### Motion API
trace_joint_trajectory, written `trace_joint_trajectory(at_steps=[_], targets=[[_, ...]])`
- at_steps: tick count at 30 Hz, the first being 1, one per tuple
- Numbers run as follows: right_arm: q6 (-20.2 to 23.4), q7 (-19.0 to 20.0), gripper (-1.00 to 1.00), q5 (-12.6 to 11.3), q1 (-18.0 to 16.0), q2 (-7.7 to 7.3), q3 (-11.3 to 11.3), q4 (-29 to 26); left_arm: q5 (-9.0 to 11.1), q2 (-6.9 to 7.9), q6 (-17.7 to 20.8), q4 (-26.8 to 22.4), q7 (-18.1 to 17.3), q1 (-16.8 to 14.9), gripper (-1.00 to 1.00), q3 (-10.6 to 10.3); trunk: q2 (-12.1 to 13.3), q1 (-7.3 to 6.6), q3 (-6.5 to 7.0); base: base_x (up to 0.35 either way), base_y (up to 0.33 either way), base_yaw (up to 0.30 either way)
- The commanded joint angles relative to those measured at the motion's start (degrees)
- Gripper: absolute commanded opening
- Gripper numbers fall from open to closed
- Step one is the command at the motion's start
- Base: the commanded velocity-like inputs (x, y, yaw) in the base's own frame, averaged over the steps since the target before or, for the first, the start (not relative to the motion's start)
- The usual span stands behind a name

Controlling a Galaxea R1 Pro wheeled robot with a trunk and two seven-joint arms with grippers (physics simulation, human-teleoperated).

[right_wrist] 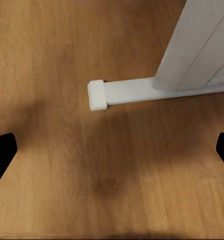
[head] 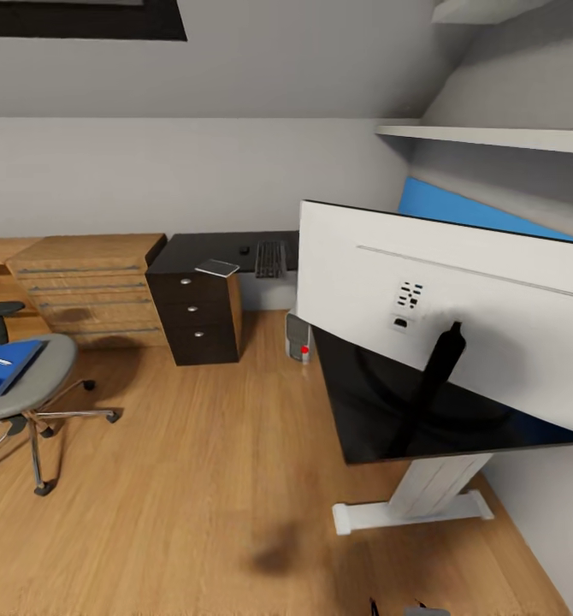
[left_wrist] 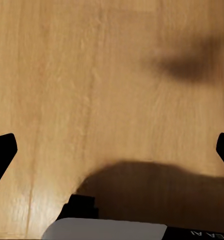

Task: In the bedroom, organize the workspace by keeping the computer under the desk, ensuring the monitor is on the desk, placing the keyboard on the desk next to the monitor, placing the mouse on the desk next to the keyboard, moving the folder from the swivel chair onto the desk next to the mouse, stacking the notebook on top of the folder with the pen on top of the notebook, and positioning the swivel chair next to the desk.

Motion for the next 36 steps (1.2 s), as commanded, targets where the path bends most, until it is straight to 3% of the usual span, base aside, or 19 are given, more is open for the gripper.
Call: trace_joint_trajectory(at_steps=[1, 22, 31, 36], targets=[[-0.1, -0.3, 1.00, -0.2, 0.0, -0.02, 0.3, 0.0, -0.4, -0.01, -0.1, 0.0, -0.1, 0.0, 1.00, 0.5, 0.0, -0.03, -0.04, -0.198, -0.269, 0.000], [-0.1, -0.4, 1.00, -0.2, 0.0, -0.11, 0.3, 0.0, -0.4, -0.01, -0.2, 0.0, -0.2, 0.0, 1.00, 0.5, 0.0, -0.03, -0.04, -0.219, -0.250, 0.000], [-0.2, -0.4, 1.00, -0.2, 0.0, -0.14, 0.3, 0.0, -0.4, -0.01, -0.4, 0.0, -0.4, 0.0, 1.00, 0.5, 0.0, -0.03, -0.04, -0.074, -0.071, 0.000], [-0.2, -0.4, 1.00, -0.3, 0.0, -0.41, 0.2, -0.1, -0.4, -0.06, -0.2, 0.0, -0.2, 0.0, 1.00, 0.5, 2.0, -1.12, 0.85, -0.013, -0.013, 0.000]])
